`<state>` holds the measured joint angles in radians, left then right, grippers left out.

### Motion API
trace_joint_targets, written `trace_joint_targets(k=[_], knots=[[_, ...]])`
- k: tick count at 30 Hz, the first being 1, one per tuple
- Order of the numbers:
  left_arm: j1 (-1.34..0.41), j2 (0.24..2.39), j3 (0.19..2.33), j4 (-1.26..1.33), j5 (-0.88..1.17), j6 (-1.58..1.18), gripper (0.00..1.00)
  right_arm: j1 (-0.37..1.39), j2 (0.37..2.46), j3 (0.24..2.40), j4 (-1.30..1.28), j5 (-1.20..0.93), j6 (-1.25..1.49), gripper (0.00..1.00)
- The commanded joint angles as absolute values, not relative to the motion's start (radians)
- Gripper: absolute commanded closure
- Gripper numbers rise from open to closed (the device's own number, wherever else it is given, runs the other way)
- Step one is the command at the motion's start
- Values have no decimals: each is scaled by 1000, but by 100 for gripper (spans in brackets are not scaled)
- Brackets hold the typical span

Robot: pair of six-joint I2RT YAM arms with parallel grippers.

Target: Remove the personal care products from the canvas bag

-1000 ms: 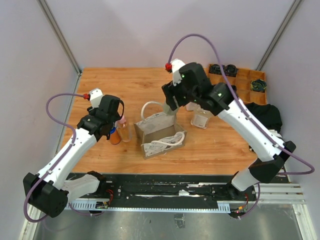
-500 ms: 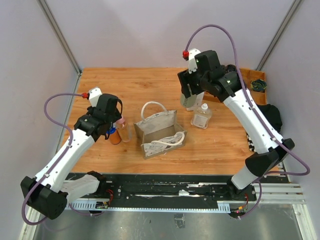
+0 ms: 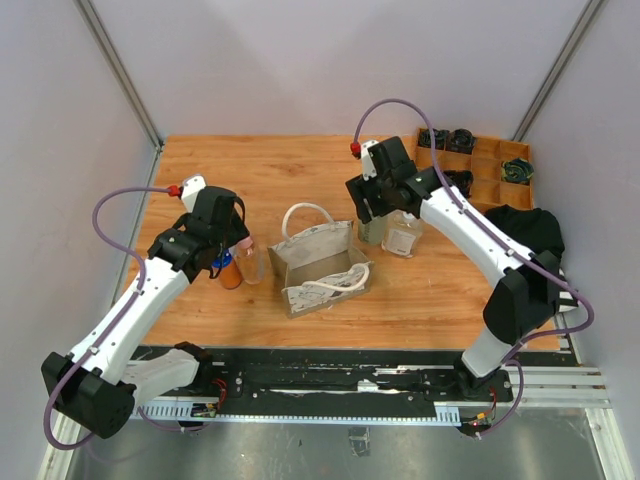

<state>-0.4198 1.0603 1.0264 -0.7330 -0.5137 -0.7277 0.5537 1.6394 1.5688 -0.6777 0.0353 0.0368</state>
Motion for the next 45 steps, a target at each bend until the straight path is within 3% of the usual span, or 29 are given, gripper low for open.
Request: trace_joint_targets(k=[1,18,21,29,35,45], knots=[[-414,1048,1018,-738,-453,-747,37,544,1635,1507,-477,63,47,41],[-414,1030,974,-692,-409,-753,39,540,1705,1412,-420,85,90,44],[-414,1027,976,-694,-407,-746,39,539,1715,1417,-437,95,96,39],[-414,1037,972,-688,-384,-748,39,526,1705,1436,-480,71,116,2],[-414,1035,987,-699,-369,-755,39,527,1685,1488,-542,65,117,1],[-414,1043,1020,-712,-392,-720,40,576,1407,1433,-538,102,85,2]])
